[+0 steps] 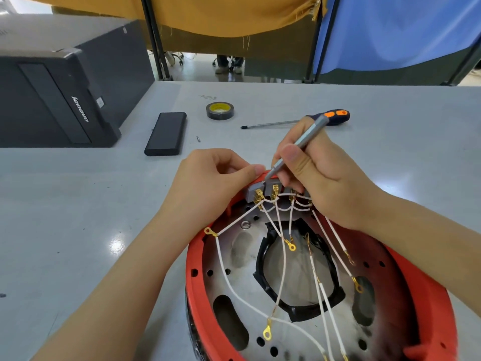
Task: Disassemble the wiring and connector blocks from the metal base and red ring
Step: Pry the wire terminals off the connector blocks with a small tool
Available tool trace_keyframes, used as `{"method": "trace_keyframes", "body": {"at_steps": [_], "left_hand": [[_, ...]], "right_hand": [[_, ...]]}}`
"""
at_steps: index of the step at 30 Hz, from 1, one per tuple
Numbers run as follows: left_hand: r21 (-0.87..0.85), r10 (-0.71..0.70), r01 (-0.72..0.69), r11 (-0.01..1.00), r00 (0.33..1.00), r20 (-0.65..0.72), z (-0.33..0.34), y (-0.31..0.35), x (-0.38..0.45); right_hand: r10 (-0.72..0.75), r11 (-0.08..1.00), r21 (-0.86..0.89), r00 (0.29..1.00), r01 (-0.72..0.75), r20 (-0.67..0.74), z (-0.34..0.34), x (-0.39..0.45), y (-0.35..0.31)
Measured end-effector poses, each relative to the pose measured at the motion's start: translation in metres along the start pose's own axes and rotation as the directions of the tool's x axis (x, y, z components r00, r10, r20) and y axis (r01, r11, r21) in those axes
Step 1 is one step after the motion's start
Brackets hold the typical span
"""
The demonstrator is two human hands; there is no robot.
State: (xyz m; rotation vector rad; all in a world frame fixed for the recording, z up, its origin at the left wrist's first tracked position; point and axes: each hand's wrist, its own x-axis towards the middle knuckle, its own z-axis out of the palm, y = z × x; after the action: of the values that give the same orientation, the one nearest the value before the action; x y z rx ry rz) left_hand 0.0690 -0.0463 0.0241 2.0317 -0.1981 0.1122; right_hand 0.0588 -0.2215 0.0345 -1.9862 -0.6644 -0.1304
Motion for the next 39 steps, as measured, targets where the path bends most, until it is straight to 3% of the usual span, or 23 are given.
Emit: {"method": "trace_keyframes", "body": {"at_steps": [20,30,33,36,39], "left_hand": [[0.029,0.000,0.000,1.000,1.000,-0.002,0.001,-0.001,0.001],[0.025,0.005,-0.005,1.000,1.000,0.000,0.001,-0.002,0.001],[-0.007,-0.001,0.001,1.000,1.000,0.003,0.000,-0.001,0.001],[-0.005,0.000,0.000,1.000,1.000,0.005,0.000,-0.002,0.001],[0.000,-0.009,0.009,1.000,1.000,0.000,0.001,-0.002,0.002]], "right_hand": [[-0.107,0.958,-0.259,0.990,0.126,0.086,0.006,0.003,0.000],[0.076,0.983,-0.175,0.991,-0.056,0.110,0.006,0.024,-0.006],[0.105,0.994,-0.046,0.990,-0.101,0.099,-0.001,0.018,-0.010],[0.049,0.991,0.125,0.999,-0.048,-0.001,-0.006,0.009,-0.015],[0.028,0.989,0.146,0.995,-0.015,-0.092,0.001,-0.002,-0.011]]}}
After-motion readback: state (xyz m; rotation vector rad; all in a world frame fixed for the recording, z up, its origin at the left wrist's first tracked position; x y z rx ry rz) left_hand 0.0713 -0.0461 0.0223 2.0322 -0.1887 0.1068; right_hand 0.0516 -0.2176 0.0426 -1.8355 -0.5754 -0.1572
